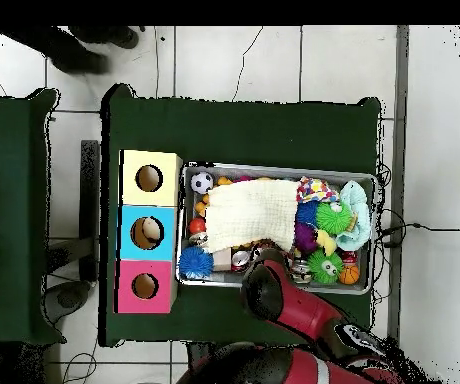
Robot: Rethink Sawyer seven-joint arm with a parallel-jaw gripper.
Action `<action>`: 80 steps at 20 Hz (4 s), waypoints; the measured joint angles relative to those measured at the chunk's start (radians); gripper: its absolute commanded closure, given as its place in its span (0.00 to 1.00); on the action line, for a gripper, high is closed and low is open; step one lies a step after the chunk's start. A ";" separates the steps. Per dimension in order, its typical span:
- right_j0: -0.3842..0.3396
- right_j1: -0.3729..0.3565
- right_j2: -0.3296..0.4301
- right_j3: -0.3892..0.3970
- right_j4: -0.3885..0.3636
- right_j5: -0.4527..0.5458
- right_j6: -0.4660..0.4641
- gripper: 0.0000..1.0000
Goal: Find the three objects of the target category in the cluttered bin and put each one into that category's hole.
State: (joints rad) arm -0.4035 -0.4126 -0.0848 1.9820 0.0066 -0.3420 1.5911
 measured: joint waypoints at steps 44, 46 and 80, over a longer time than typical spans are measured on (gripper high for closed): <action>0.082 -0.243 0.045 0.006 0.069 0.442 0.032 0.00; 0.074 -0.237 0.045 0.005 0.070 0.430 0.032 0.00; 0.004 -0.184 0.082 -0.155 -0.002 0.614 0.032 0.00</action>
State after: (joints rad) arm -0.4000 -0.5961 -0.0027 1.8271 0.0050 0.2717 1.6228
